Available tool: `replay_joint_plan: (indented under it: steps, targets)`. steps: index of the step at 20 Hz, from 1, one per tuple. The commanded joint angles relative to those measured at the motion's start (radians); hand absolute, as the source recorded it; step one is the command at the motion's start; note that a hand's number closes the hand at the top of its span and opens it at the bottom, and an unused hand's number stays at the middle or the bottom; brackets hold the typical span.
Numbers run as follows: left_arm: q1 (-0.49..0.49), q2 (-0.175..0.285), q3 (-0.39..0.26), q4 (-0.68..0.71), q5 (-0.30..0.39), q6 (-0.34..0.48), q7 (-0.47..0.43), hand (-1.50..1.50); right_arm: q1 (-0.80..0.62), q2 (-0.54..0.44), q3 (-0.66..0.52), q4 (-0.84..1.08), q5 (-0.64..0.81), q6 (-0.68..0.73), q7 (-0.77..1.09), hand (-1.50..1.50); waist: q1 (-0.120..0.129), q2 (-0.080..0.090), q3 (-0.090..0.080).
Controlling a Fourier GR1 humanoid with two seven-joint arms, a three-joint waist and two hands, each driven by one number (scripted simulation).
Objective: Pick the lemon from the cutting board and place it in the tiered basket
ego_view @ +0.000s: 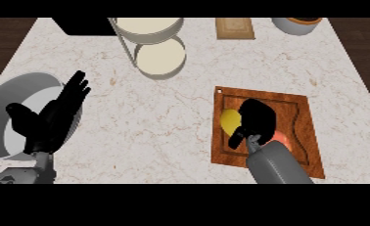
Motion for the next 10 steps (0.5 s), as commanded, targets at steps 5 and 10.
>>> replay_joint_plan:
  steps: [5,10]
  targets:
    - [0.048,0.000,0.051,-0.002,-0.010,-0.056,-0.026,0.00,0.004,0.011,0.032,0.005,0.130,0.028,0.039,1.50,0.000,0.006,0.003]
    - [0.040,-0.022,0.016,-0.055,-0.036,-0.015,0.025,0.00,0.270,0.092,0.162,-0.220,0.249,-0.001,0.262,1.50,-0.017,-0.001,0.003]
